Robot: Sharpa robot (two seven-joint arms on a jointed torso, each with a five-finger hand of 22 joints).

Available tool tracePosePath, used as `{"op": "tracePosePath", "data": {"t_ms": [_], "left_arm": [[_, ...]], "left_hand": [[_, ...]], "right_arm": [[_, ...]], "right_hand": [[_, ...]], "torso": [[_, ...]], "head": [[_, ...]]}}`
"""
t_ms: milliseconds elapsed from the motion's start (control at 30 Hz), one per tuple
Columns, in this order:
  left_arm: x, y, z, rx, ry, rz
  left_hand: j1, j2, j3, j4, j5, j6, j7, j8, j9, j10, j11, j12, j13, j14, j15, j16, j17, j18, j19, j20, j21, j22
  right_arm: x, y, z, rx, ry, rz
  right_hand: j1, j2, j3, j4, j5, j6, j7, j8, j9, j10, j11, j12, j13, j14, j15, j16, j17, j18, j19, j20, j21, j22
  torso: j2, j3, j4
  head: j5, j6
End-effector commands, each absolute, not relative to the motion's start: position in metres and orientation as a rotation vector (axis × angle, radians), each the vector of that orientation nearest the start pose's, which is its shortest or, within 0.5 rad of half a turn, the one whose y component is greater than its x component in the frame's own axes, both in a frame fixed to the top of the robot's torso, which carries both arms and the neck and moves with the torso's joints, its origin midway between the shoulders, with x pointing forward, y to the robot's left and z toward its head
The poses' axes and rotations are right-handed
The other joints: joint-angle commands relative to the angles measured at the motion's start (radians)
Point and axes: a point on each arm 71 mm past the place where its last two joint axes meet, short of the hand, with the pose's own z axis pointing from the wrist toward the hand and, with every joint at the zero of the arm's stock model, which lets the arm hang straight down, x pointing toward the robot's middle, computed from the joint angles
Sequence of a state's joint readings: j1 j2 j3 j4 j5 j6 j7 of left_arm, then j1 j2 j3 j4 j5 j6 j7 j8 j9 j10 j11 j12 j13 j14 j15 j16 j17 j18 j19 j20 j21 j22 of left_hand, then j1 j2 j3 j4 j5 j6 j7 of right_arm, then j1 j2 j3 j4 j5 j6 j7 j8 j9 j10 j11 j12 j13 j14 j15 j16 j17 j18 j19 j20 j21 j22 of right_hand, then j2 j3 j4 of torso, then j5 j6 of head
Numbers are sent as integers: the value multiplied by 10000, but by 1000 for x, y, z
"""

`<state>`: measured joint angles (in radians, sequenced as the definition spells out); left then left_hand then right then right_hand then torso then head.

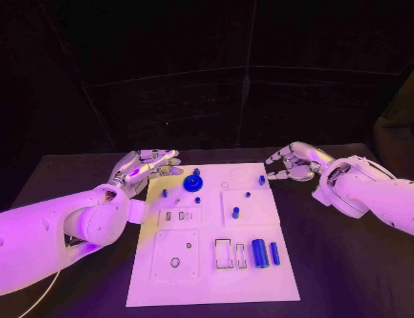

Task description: Assemble the parts on the task board

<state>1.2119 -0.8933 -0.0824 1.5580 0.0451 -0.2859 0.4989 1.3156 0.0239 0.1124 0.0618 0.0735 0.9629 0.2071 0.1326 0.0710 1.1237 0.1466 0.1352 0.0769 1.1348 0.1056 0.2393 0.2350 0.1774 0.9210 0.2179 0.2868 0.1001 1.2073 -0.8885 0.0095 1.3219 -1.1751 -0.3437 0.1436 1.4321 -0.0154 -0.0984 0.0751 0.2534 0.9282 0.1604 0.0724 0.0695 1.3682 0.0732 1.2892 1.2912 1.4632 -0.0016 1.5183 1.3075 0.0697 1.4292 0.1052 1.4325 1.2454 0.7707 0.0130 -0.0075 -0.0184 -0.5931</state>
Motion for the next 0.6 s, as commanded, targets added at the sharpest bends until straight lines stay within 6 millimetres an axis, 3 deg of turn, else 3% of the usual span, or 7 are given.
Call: {"op": "tracePosePath", "data": {"t_ms": [33, 600], "left_arm": [[480, 224, -178, -11050, 13482, -16159], [481, 225, -179, -11076, 13509, -16124]], "left_hand": [[54, 52, 13, -62, 16, 32, 31, -61, -12, -10, 14, -59, -14, -16, -28, -45, 19, 75, 81, 24, -37, -11], [63, 61, 37, -78, 17, 34, 29, -65, -12, -8, 12, -64, -17, -15, -29, -50, 26, 75, 85, 23, -41, -16]], "right_arm": [[522, -281, -173, 936, 15838, 7719], [527, -278, -189, 1081, 16013, 7610]], "right_hand": [[125, 21, 28, -71, 83, -18, 32, -31, -11, -97, 10, -72, -16, 791, -15, -30, 1403, -45, -51, -32, -46, 3], [235, 127, 87, -163, 94, -21, 37, -21, -5, -66, 12, -40, 22, 809, -15, -3, 1471, -49, -37, -33, -38, 22]], "torso": [[-3, -6, 10], [-3, -7, 7]], "head": [[-4, -38], [-1, -94]]}}
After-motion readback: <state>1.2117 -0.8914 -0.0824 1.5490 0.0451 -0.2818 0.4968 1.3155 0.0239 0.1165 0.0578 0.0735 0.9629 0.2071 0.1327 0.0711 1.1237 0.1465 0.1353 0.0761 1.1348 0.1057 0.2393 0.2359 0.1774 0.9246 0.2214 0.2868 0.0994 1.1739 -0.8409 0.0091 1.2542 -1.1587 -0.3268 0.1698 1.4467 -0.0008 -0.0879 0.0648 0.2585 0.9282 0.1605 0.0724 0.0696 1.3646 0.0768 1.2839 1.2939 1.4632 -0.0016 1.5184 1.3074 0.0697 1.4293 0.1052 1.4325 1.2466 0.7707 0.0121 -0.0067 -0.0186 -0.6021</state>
